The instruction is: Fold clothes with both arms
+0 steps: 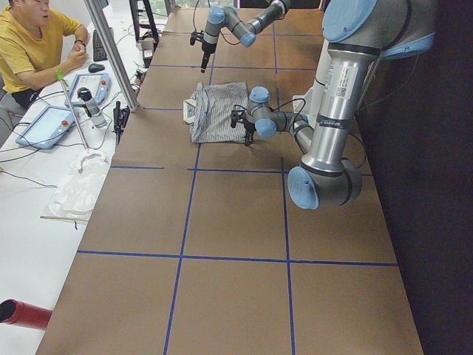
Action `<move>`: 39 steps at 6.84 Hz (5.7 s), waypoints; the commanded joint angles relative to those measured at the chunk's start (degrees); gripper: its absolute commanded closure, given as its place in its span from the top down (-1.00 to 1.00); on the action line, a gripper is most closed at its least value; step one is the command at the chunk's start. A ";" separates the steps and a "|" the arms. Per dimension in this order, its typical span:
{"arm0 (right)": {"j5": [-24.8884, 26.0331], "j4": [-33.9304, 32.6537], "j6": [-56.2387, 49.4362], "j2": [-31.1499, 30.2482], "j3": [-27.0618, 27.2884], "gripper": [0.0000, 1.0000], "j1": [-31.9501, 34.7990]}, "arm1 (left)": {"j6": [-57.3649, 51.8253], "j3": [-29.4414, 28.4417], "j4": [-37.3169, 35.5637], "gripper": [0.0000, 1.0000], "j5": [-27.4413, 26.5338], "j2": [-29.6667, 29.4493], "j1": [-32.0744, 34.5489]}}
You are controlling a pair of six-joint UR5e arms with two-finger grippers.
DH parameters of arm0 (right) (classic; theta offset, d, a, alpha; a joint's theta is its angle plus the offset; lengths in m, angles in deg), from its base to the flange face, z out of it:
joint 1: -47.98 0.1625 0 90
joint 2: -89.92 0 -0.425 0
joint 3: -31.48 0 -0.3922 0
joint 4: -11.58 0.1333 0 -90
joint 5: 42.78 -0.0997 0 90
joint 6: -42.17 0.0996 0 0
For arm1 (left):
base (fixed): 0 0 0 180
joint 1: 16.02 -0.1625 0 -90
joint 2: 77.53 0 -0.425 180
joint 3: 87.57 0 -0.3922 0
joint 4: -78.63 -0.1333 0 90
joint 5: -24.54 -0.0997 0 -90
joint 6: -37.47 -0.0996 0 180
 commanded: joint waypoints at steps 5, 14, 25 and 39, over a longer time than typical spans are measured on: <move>0.06 0.00 0.33 -1.34 2.11 1.00 -0.26 | -6.97 2.96 -0.68 -1.00 -0.23 1.91 1.73; 0.32 0.00 4.29 -1.60 2.99 1.00 -0.61 | -36.52 -52.67 18.91 -1.00 -3.22 -28.05 28.19; 14.21 13.80 35.06 24.68 -33.84 0.27 -10.46 | -42.17 -42.56 21.90 1.00 2.84 -20.84 29.69; 17.55 5.80 29.25 -7.05 7.64 -0.50 -16.17 | -38.23 -37.82 21.99 1.00 2.93 -19.26 27.58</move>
